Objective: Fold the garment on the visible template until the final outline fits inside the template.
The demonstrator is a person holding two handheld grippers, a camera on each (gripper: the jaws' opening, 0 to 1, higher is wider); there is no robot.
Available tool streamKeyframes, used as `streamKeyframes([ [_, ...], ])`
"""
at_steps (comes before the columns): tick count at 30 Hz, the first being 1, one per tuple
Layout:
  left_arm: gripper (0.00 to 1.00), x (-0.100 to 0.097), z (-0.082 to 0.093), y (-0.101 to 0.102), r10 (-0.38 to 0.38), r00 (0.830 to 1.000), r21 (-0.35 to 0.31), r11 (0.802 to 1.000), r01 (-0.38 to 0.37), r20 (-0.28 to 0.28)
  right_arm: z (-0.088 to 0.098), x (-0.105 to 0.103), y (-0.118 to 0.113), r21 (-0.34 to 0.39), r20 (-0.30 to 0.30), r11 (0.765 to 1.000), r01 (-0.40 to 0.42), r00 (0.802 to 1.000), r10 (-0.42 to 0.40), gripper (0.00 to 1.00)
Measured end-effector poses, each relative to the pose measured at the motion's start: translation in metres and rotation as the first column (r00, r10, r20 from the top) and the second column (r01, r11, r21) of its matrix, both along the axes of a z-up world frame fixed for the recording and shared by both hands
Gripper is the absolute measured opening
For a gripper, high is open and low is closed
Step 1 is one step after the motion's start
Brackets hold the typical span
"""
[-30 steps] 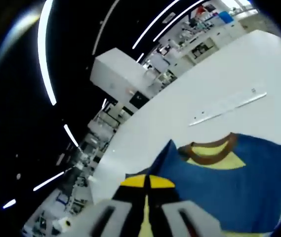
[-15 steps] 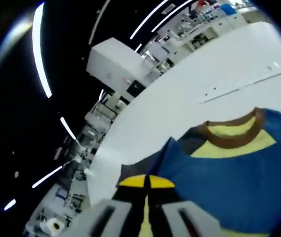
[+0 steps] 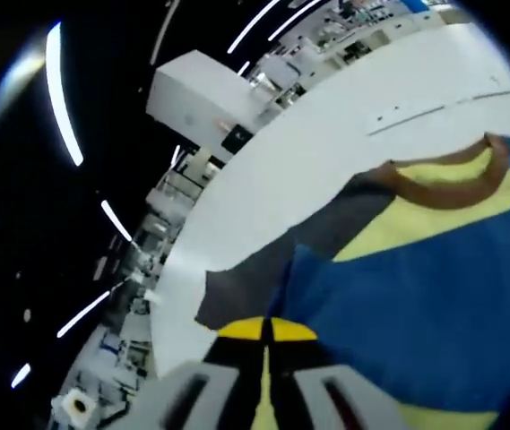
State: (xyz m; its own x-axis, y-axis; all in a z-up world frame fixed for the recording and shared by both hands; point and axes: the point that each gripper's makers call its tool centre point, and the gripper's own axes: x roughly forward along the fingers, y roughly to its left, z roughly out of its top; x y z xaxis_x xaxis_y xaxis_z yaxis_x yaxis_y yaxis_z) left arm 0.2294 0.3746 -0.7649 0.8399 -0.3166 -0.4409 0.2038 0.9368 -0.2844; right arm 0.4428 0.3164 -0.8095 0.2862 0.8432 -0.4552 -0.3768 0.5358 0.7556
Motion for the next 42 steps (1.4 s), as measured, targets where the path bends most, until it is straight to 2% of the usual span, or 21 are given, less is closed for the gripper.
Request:
streamKeyframes([
  [4,0.78,0.000,-0.001,0.000,0.002,1.000,-0.002,1.000,-0.002,-0.003,-0.008,-0.006,0.002,-0.022,-0.002,1.000,-0.017,1.000,0.017,0.00],
  [10,0.78,-0.001,-0.002,-0.001,-0.001,1.000,-0.002,1.000,0.001,-0.008,-0.011,-0.006,0.002,-0.025,0.003,0.999,-0.030,1.000,0.030,0.00],
  [12,0.78,-0.001,-0.003,-0.001,-0.003,1.000,-0.001,1.000,0.003,-0.012,-0.008,-0.008,0.004,-0.007,0.036,0.998,-0.061,0.997,0.061,0.00],
  [13,0.78,-0.001,-0.003,-0.002,-0.004,1.000,0.000,1.000,0.004,-0.013,0.003,-0.007,0.010,0.025,0.154,0.993,-0.111,0.982,0.106,0.04],
  [14,0.79,-0.001,-0.003,-0.002,-0.004,1.000,0.000,1.000,0.004,-0.013,0.008,-0.010,0.011,0.030,0.191,0.991,-0.130,0.974,0.122,0.18],
  [15,0.79,-0.001,-0.003,-0.002,-0.004,1.000,0.000,1.000,0.004,-0.014,0.009,-0.009,0.010,0.004,0.220,0.993,-0.117,0.969,0.113,0.40],
  [16,0.79,-0.001,-0.003,-0.002,-0.005,1.000,0.002,1.000,0.005,-0.015,0.013,-0.009,0.011,0.005,0.257,0.993,-0.120,0.959,0.115,0.54],
  [17,0.79,-0.002,-0.003,-0.002,-0.005,1.000,0.003,1.000,0.005,-0.016,0.017,-0.012,0.012,0.003,0.296,0.990,-0.141,0.946,0.134,0.65],
  [18,0.79,-0.002,-0.004,-0.002,-0.007,1.000,0.003,1.000,0.007,-0.018,0.018,-0.015,0.011,-0.008,0.310,0.988,-0.157,0.938,0.152,0.72],
  [20,0.79,-0.002,-0.004,-0.003,-0.009,1.000,0.003,1.000,0.009,-0.018,0.018,-0.015,0.010,-0.014,0.336,0.983,-0.181,0.925,0.175,0.79],
  [22,0.79,-0.003,-0.004,-0.003,-0.011,1.000,0.006,1.000,0.011,-0.018,0.019,-0.019,0.005,-0.031,0.350,0.983,-0.181,0.919,0.180,0.84],
  [25,0.79,-0.003,-0.003,-0.002,-0.008,1.000,0.004,1.000,0.008,-0.017,0.020,-0.021,-0.002,-0.043,0.367,0.986,-0.164,0.915,0.168,0.99],
  [28,0.79,-0.003,-0.003,-0.001,-0.005,1.000,0.002,1.000,0.005,-0.016,0.020,-0.009,-0.011,-0.063,0.390,0.987,-0.151,0.906,0.163,1.00],
  [33,0.79,-0.003,-0.003,-0.001,-0.006,1.000,0.001,1.000,0.006,-0.018,0.019,-0.005,-0.019,-0.110,0.408,0.981,-0.162,0.893,0.193,1.00],
  [39,0.80,-0.003,-0.003,-0.001,-0.007,1.000,-0.005,1.000,0.007,-0.022,0.021,-0.004,-0.030,-0.136,0.413,0.977,-0.163,0.887,0.205,1.00],
  [42,0.80,-0.003,-0.004,-0.001,-0.008,1.000,-0.009,1.000,0.008,-0.026,0.024,-0.006,-0.037,-0.129,0.410,0.980,-0.152,0.891,0.192,1.00],
])
